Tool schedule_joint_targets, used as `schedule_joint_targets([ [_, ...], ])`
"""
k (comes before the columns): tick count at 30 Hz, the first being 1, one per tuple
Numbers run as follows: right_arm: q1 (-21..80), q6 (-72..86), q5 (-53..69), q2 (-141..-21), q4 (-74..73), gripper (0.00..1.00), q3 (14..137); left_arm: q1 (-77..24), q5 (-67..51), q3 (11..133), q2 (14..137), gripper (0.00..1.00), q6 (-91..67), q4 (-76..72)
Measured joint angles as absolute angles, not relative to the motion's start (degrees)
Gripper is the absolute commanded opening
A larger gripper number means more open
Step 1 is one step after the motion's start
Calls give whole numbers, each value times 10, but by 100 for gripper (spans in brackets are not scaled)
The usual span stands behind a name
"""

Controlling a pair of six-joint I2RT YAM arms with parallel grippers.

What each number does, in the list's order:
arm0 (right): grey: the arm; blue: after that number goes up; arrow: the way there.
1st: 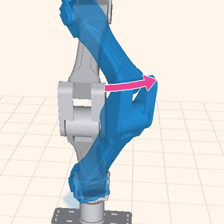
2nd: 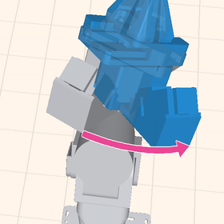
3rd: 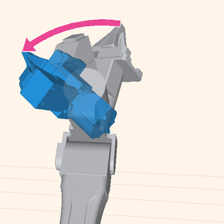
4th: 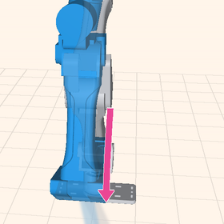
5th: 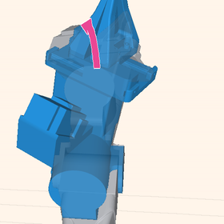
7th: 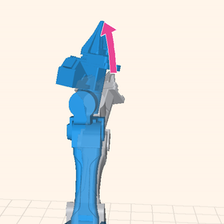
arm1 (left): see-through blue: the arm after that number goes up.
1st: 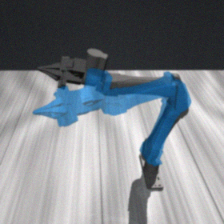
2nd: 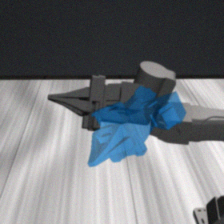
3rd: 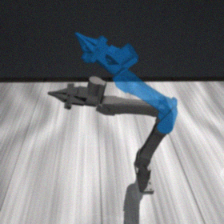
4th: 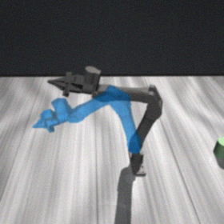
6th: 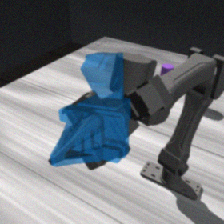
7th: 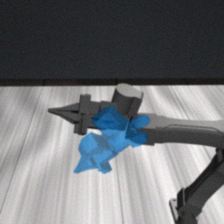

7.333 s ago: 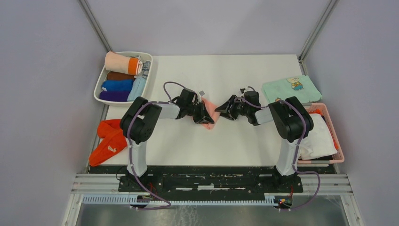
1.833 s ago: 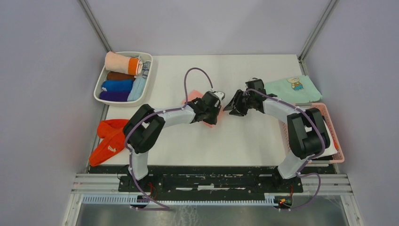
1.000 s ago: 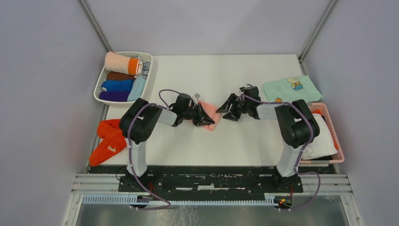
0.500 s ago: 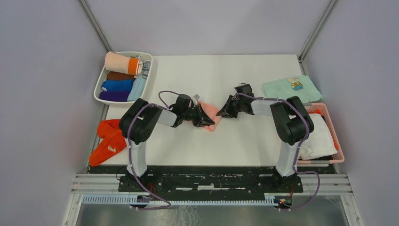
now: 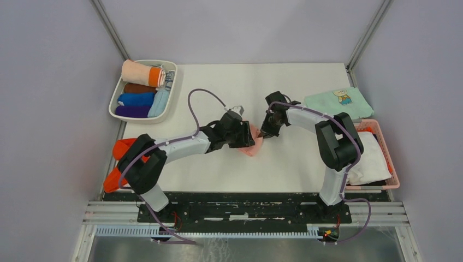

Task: Roll the towels
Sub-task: Roll the towel at the center of the board.

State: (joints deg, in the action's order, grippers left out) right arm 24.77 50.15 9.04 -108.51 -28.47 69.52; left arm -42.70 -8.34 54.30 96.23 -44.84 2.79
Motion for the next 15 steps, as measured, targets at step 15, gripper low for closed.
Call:
schedule_joint_targets([
  [15,248,516,74,-1086,-375,0,720,-687,374,682,1038,59,-213,102],
])
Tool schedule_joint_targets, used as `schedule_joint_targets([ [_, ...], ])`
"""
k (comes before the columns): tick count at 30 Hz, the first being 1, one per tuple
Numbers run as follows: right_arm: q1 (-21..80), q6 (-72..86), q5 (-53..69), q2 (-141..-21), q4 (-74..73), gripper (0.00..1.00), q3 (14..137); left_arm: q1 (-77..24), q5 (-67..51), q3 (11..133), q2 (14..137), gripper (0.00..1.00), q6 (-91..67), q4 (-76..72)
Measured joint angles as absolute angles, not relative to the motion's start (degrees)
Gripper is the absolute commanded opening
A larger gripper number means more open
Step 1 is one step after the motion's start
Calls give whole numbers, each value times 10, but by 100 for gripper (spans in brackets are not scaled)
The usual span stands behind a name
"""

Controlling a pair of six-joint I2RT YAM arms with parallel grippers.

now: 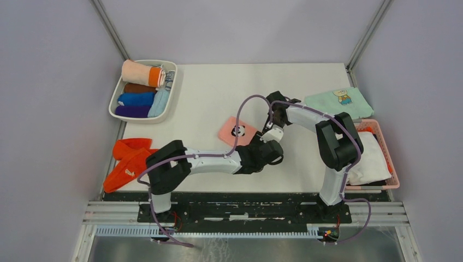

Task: Roll the towels
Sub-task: Roll the towel at the center of the board.

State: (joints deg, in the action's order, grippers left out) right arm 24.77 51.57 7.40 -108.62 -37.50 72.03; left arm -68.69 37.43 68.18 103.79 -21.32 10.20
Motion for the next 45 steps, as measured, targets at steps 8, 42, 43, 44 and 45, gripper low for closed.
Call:
schedule_joint_targets([
  [8,248,522,75,-1086,-384,0,721,-708,438,703,1118,56,-145,102],
  [42,239,524,114,-1092,-359,14,713,-710,488,748,1203,3,-112,90],
  [43,238,522,119,-1091,-354,20,710,-706,473,740,1195,3,-115,85],
  [44,235,520,125,-1088,-343,25,704,-698,454,729,1183,3,-120,79],
  [45,233,515,132,-1083,-331,31,696,-689,432,718,1169,3,-127,74],
])
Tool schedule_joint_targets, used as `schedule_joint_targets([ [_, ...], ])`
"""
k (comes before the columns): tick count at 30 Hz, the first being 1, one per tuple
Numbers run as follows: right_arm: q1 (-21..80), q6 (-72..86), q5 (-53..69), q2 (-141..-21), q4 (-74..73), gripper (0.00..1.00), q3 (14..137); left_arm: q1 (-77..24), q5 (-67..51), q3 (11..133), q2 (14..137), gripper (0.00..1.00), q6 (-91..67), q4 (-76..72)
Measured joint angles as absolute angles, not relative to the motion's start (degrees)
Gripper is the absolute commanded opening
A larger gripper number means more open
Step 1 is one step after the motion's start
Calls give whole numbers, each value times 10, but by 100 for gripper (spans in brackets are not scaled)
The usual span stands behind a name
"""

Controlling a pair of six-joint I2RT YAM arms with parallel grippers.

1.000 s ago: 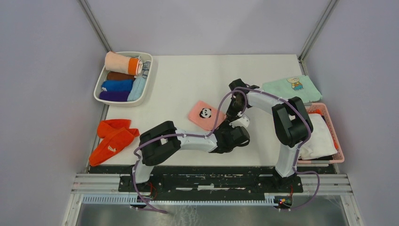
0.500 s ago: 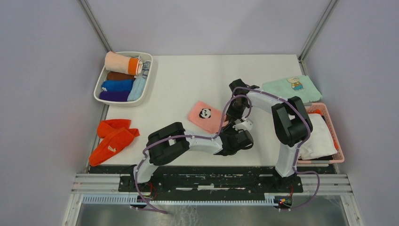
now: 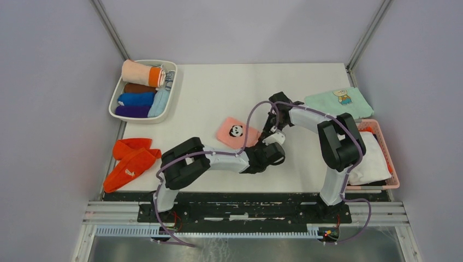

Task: Roll the towels
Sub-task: Roll the towel at the center of the board.

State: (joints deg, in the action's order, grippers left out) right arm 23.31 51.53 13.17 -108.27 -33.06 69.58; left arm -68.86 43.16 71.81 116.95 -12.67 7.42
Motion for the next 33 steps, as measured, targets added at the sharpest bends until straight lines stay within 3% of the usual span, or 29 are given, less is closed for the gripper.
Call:
schedule_joint_targets([
  [8,192,503,194,-1005,-213,56,619,-552,174,609,1065,3,-221,-4],
  [16,161,527,258,-981,-68,66,541,-415,-83,493,1032,3,-374,-166],
  [22,163,552,312,-1015,30,68,530,-352,-190,399,1045,3,-529,-338],
  [33,196,577,351,-1095,125,65,526,-341,-207,324,1079,3,-696,-506],
])
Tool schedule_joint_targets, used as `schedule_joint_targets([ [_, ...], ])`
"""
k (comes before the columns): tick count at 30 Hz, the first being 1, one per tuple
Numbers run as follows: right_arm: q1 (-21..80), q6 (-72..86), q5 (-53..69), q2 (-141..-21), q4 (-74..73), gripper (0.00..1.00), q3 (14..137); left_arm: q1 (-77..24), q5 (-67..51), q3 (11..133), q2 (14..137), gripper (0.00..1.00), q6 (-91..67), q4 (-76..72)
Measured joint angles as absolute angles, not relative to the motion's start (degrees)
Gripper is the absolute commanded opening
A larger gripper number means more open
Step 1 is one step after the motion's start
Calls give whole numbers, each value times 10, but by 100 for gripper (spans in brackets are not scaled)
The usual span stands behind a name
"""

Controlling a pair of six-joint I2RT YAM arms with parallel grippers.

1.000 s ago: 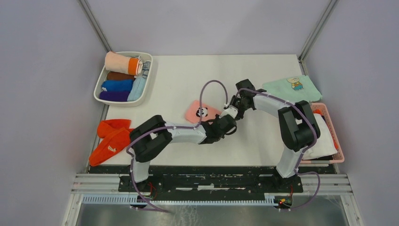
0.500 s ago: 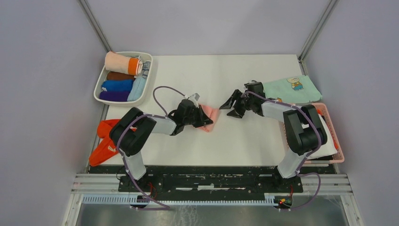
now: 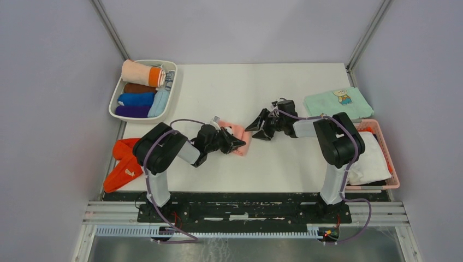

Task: Roll the towels
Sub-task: Roll the towel at the center of the board.

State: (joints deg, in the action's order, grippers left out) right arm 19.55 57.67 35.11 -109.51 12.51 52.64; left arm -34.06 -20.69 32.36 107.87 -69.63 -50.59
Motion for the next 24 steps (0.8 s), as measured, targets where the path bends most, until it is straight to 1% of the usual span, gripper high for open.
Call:
schedule_joint_targets([
  [2,202,577,358,-1100,135,64,526,-338,-212,322,1089,3,-716,-524],
  [5,209,577,362,-1108,149,59,526,-334,-216,319,1101,3,-739,-545],
  [7,212,577,365,-1114,159,53,526,-333,-218,318,1104,3,-749,-550],
  [10,213,576,369,-1127,171,40,526,-331,-225,318,1108,3,-758,-554],
  [12,213,576,369,-1132,173,32,526,-331,-227,318,1109,5,-761,-555],
  [16,214,566,357,-1133,141,21,535,-331,-229,319,1110,17,-762,-552],
  [19,220,549,334,-1127,87,16,555,-331,-228,323,1106,30,-761,-534],
  [24,238,524,263,-1103,-38,9,597,-337,-213,332,1057,44,-731,-445],
])
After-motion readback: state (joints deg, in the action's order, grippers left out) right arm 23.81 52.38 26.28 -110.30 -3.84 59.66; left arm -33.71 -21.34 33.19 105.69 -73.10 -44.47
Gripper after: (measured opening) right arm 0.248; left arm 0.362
